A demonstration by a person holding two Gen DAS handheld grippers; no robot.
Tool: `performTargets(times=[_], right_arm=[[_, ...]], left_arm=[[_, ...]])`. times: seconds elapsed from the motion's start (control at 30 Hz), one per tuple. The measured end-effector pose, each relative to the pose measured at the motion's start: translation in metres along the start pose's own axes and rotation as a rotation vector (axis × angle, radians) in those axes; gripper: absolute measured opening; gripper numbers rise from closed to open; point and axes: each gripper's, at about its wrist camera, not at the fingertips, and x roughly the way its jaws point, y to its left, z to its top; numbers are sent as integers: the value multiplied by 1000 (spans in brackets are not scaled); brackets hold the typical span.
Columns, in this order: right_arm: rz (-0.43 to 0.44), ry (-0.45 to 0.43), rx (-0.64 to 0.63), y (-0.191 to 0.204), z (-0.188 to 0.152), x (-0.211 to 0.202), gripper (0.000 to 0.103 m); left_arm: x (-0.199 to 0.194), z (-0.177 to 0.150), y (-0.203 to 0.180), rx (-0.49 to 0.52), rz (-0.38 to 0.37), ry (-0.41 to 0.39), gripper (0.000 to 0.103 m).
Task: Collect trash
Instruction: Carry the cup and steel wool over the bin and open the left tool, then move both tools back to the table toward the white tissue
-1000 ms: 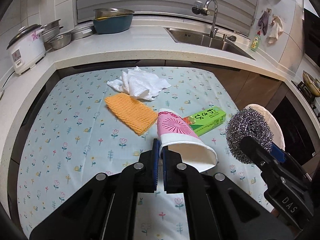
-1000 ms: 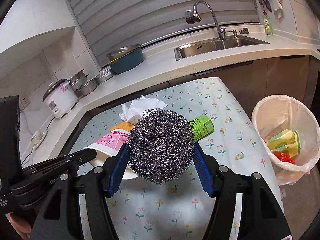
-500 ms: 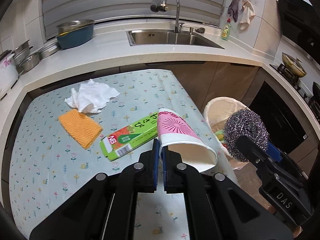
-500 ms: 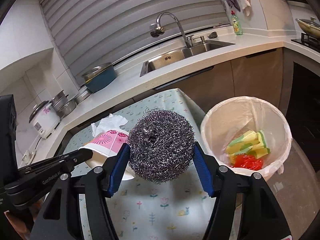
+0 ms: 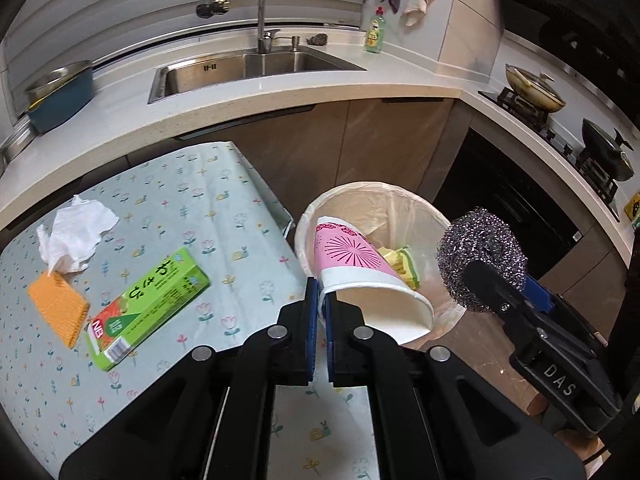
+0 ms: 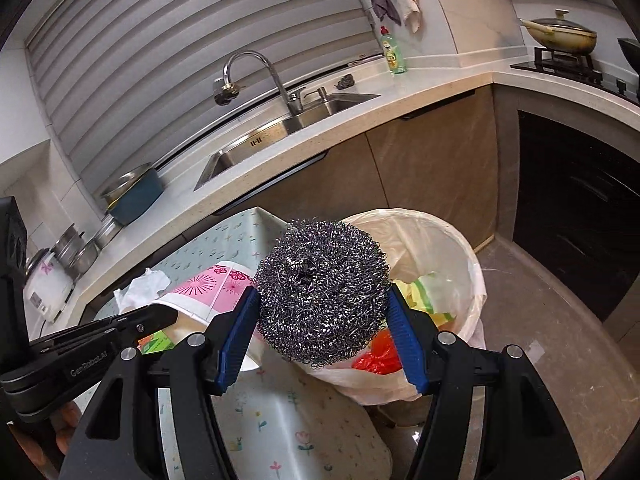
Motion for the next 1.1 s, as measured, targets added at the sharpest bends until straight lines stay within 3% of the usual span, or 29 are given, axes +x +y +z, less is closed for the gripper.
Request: performTargets(times=[0.37, 0.47, 0.57, 1.0, 1.1], right_arm=[[-49, 5, 20, -29, 15, 23, 61], [-51, 14, 17, -29, 15, 29, 61], [-49, 22, 11, -28, 16, 36, 61], [-38, 54, -7, -16, 17, 54, 64], [-39, 57, -15, -11, 17, 58, 65]], left_arm=[[40, 19, -21, 27, -65, 31, 8], [44, 22, -20, 22, -61, 30, 18], [45, 26, -18, 9, -59, 15, 37], [43, 22, 11, -35, 7, 7, 38], [40, 20, 20, -56, 22, 1, 45]])
